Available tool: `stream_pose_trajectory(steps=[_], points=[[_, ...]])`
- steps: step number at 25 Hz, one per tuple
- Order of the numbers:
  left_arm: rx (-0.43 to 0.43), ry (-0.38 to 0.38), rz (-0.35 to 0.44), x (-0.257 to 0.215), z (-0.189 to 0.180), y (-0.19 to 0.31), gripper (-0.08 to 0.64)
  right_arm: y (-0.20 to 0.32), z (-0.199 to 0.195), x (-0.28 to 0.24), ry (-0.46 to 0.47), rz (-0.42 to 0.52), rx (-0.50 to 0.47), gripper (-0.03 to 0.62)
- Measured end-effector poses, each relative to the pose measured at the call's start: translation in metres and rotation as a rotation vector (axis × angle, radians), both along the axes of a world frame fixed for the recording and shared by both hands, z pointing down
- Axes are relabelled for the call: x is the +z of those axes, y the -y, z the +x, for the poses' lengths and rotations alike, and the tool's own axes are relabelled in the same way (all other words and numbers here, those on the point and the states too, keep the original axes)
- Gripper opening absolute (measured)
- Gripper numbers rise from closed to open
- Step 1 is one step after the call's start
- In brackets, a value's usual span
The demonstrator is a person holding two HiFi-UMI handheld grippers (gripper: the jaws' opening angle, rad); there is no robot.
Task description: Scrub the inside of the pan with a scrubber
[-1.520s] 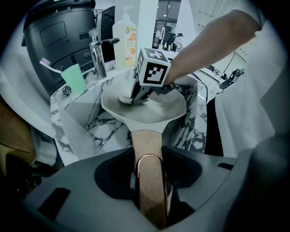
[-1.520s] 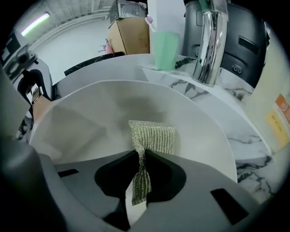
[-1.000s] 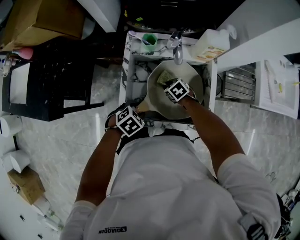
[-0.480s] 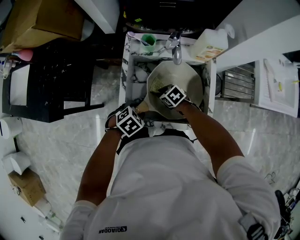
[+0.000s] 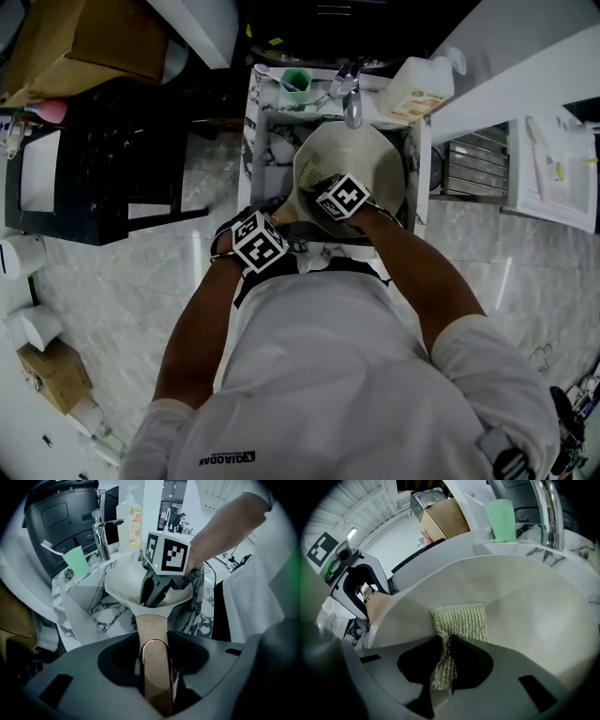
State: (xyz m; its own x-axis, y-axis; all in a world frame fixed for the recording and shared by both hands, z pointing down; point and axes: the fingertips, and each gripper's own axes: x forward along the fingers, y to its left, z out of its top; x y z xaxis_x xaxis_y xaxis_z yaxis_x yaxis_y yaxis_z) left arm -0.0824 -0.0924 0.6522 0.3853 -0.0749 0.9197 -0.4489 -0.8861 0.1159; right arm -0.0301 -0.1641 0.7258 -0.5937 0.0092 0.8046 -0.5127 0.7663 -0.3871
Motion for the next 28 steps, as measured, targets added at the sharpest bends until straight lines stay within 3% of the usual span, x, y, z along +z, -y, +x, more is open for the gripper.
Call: stream_pose_trajectory(steps=[5,11,15,20,28], points=[[-0.003,0.000,-0.002,0.000,-0.001,0.000,0.193,0.004,0.004,-0.007,-0.019,0.038,-0.010,0.087],[-0.002,0.000,-0.001,0.000,-0.001,0.001,0.193,0.034,0.031,-0.040,-0.056,0.206,0.051,0.074],[0.000,-0.001,-0.002,0.000,0.000,-0.001,0.192,0.057,0.073,-0.053,-0.225,0.354,0.059,0.069],[-0.001,0.000,0.001,0.000,0.000,0.000,0.192,0.071,0.121,-0.030,-0.448,0.413,0.060,0.066],[0.000,-0.001,0.003,0.000,0.000,0.000,0.192,0.062,0.129,-0.002,-0.559,0.403,-0.022,0.061]])
